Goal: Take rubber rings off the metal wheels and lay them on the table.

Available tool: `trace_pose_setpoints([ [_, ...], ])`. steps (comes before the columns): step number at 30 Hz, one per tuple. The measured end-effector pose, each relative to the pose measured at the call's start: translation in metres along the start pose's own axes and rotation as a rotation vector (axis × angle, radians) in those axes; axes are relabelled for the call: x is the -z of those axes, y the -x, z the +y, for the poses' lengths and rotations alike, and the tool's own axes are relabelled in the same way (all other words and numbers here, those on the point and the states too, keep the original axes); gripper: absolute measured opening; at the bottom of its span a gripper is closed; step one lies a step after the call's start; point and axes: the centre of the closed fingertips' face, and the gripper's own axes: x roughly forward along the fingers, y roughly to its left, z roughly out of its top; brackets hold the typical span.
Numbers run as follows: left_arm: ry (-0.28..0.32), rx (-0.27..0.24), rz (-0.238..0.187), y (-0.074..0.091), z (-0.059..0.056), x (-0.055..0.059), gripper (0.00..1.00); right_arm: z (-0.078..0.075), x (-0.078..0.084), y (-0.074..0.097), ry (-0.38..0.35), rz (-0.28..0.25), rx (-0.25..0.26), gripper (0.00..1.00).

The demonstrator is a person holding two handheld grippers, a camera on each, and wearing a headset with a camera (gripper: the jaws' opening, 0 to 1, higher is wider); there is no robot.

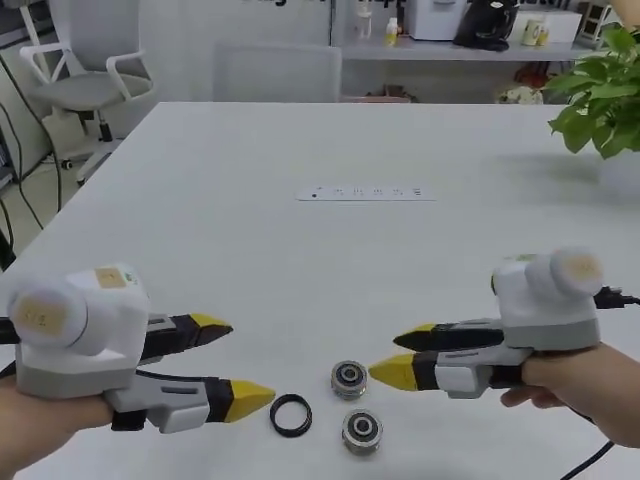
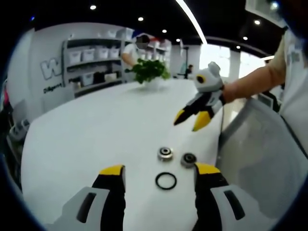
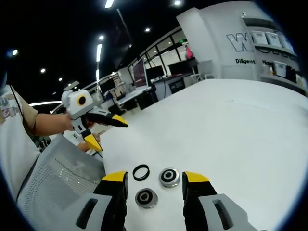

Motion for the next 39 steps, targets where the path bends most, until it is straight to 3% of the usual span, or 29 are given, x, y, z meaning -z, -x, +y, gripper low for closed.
trace_pose_setpoints([
  [7, -0.003, 0.003, -0.002, 0.000, -0.004, -0.002, 0.61, -0.004, 0.007, 0.019, 0.049, 0.001, 0.027, 0.52],
  [23, -0.008, 0.007, 0.002, 0.006, -0.014, 0.004, 0.67, 0.011, 0.027, 0.038, 0.122, 0.023, 0.063, 0.67],
  [39, -0.008, 0.001, 0.003, 0.014, -0.021, 0.007, 0.69, 0.003, 0.036, 0.057, 0.170, 0.036, 0.103, 0.73],
])
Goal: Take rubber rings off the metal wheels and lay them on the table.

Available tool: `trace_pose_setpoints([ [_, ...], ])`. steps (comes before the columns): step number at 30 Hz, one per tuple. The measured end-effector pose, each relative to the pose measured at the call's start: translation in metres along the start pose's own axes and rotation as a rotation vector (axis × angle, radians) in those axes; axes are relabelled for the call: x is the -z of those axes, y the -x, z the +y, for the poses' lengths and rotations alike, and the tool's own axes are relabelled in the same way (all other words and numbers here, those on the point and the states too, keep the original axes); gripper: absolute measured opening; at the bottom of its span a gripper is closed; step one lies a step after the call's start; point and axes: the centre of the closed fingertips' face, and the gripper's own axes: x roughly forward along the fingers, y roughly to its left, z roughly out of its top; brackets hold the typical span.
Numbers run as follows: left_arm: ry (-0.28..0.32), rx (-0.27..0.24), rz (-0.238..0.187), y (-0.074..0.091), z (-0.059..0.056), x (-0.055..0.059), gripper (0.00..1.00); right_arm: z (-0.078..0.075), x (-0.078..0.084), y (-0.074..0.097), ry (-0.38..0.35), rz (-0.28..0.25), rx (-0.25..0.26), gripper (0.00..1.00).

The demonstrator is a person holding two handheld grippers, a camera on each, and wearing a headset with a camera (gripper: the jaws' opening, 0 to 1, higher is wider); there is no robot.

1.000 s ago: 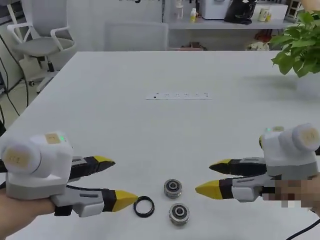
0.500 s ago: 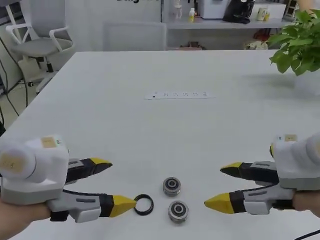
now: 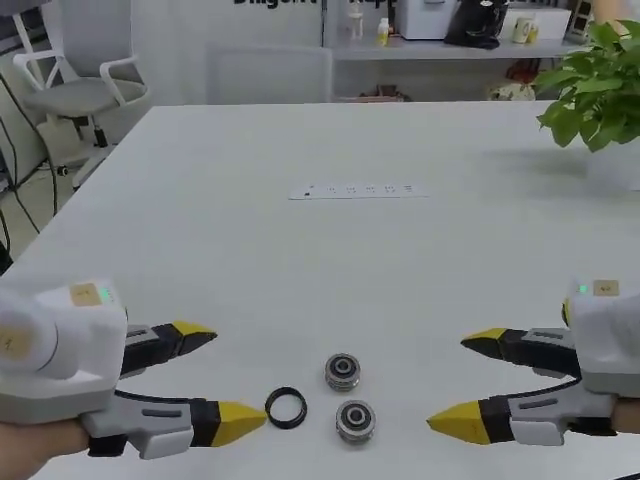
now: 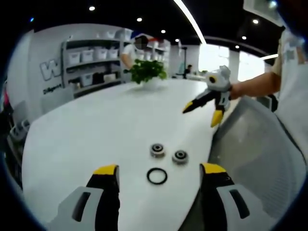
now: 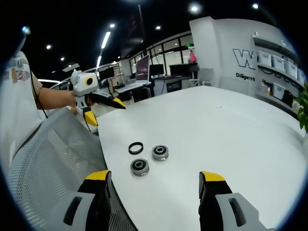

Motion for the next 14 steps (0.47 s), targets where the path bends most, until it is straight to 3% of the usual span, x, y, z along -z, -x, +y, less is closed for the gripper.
trace_pose_setpoints([
  [14, -0.006, -0.002, 0.005, 0.0002, -0.0056, -0.0019, 0.69, 0.0001, 0.0027, 0.0054, 0.013, -0.008, 0.008, 0.74],
])
